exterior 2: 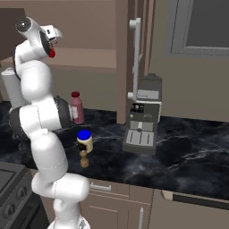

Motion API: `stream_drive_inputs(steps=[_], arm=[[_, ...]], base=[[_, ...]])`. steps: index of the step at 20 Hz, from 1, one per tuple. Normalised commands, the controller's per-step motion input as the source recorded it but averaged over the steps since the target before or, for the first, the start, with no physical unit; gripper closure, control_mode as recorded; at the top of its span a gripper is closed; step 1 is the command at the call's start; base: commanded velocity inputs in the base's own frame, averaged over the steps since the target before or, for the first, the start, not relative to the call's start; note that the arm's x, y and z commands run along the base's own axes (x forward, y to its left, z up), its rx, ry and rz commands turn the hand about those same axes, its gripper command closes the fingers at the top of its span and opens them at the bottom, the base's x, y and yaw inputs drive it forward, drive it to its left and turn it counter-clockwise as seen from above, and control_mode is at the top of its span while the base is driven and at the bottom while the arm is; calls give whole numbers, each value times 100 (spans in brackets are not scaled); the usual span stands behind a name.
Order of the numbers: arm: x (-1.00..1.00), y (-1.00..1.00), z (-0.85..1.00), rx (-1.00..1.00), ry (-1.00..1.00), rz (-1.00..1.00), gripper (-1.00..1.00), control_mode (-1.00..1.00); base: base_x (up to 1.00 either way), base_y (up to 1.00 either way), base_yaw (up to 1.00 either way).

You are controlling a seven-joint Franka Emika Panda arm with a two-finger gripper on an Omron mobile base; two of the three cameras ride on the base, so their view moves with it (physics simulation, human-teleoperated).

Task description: There are various items on the counter. Only move the condiments/shakers into the cabinet.

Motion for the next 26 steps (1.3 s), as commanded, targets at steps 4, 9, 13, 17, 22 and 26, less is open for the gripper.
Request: stream_drive_inputs(steps=[4,9,13,17,22,26], arm=[[-51,-29,0,0,-3,-2,-100,-100],[-69,-78,0,0,0,-5,-100,-100],[-100,-80,0,5,-1,-3,-100,-100],[-100,-51,-4,9,-4,-4,-100,-100],[-100,-12,-10,9,-6,-15,-100,-100],[-100,0,-18,3,0,-27,-100,-100]], base=[[0,0,0],[0,0,0],[0,0,0],[0,0,0],[0,0,0],[0,0,0]])
